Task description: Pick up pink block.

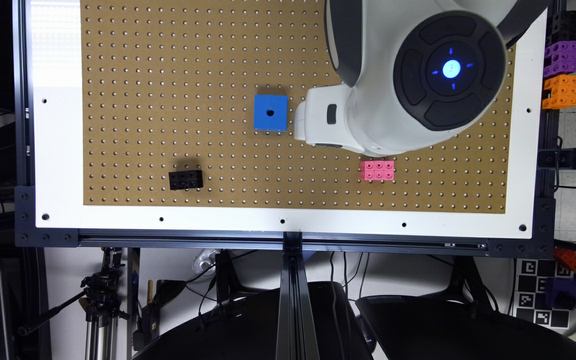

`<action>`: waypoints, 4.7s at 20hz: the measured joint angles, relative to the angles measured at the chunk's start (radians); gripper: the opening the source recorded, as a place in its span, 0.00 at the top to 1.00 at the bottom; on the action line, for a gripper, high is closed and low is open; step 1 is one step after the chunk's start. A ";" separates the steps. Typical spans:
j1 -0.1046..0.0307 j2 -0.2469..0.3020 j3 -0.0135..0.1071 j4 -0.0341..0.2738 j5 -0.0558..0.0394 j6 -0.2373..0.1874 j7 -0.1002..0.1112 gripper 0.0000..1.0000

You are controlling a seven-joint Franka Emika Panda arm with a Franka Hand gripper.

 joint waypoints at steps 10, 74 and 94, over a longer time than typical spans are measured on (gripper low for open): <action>0.010 0.060 0.054 0.096 0.0000 0.000 0.037 0.00; 0.044 0.419 0.059 0.307 -0.0233 0.124 0.092 0.00; 0.044 0.425 0.058 0.319 -0.0248 0.121 0.093 1.00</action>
